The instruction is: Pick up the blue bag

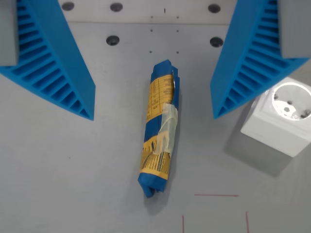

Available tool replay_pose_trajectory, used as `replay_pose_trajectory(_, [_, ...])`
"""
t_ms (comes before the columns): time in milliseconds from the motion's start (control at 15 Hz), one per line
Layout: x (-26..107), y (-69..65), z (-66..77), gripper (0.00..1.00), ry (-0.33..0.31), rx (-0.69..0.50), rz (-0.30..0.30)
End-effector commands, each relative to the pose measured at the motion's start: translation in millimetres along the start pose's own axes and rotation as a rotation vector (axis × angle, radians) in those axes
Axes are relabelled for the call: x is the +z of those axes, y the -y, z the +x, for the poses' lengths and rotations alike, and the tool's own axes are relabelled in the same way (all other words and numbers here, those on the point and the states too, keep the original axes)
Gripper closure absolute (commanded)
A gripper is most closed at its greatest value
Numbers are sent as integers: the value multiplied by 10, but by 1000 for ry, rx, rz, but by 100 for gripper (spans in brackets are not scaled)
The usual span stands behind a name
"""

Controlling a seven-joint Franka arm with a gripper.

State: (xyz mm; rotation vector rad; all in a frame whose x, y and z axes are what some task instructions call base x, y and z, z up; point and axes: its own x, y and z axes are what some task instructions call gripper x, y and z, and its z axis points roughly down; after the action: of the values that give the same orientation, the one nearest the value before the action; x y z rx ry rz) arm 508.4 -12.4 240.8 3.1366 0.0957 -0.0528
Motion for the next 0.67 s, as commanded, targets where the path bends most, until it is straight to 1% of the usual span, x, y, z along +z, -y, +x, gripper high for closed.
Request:
replay_pose_trajectory(67, [181,-23,-114,0,-132,-12,10])
replay_pose_trajectory(400, [446,-45,-201,0,-138,-24,19])
replay_pose_trajectory(667, [652,-59,-229,0,-140,-30,27])
